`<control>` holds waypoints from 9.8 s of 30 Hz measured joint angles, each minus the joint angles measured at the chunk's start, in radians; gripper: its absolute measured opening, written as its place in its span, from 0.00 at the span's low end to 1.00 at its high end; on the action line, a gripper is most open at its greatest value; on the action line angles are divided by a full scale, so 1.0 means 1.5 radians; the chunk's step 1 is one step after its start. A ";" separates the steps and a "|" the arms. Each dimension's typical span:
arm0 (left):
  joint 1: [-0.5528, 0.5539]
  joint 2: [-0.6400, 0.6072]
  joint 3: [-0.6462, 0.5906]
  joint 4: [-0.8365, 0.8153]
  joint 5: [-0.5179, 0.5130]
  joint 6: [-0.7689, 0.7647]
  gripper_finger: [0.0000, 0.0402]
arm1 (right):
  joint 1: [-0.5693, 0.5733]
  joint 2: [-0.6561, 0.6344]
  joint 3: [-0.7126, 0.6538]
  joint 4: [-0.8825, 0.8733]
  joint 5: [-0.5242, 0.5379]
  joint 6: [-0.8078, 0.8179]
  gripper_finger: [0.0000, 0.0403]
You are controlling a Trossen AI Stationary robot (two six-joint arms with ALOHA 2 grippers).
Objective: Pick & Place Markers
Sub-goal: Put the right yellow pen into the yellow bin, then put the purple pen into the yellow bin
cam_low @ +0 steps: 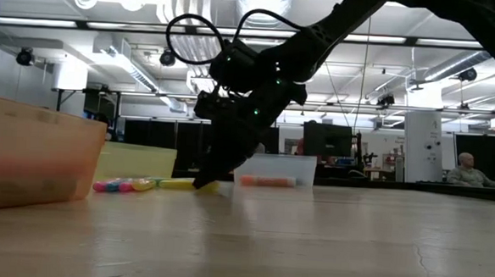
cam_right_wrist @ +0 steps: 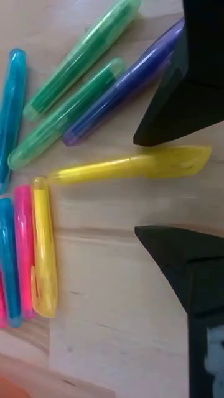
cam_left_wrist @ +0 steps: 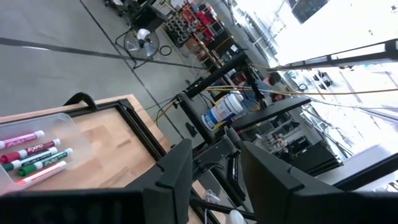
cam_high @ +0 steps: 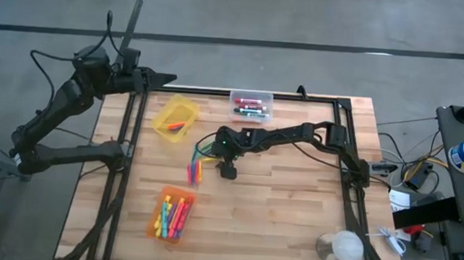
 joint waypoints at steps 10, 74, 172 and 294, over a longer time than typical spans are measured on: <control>0.000 0.001 0.000 0.000 0.000 0.000 0.32 | 0.000 0.001 0.002 -0.024 0.029 0.001 0.23; -0.036 0.059 0.000 0.016 0.048 0.039 0.14 | -0.037 -0.153 0.442 -0.092 0.072 0.284 0.07; 0.040 0.103 0.014 -0.334 -0.145 0.183 0.36 | -0.003 -0.156 0.101 -0.187 0.032 -0.143 0.41; 0.013 0.048 -0.005 -0.062 -0.008 0.138 0.07 | -0.064 -0.060 0.572 -0.174 0.019 0.317 0.17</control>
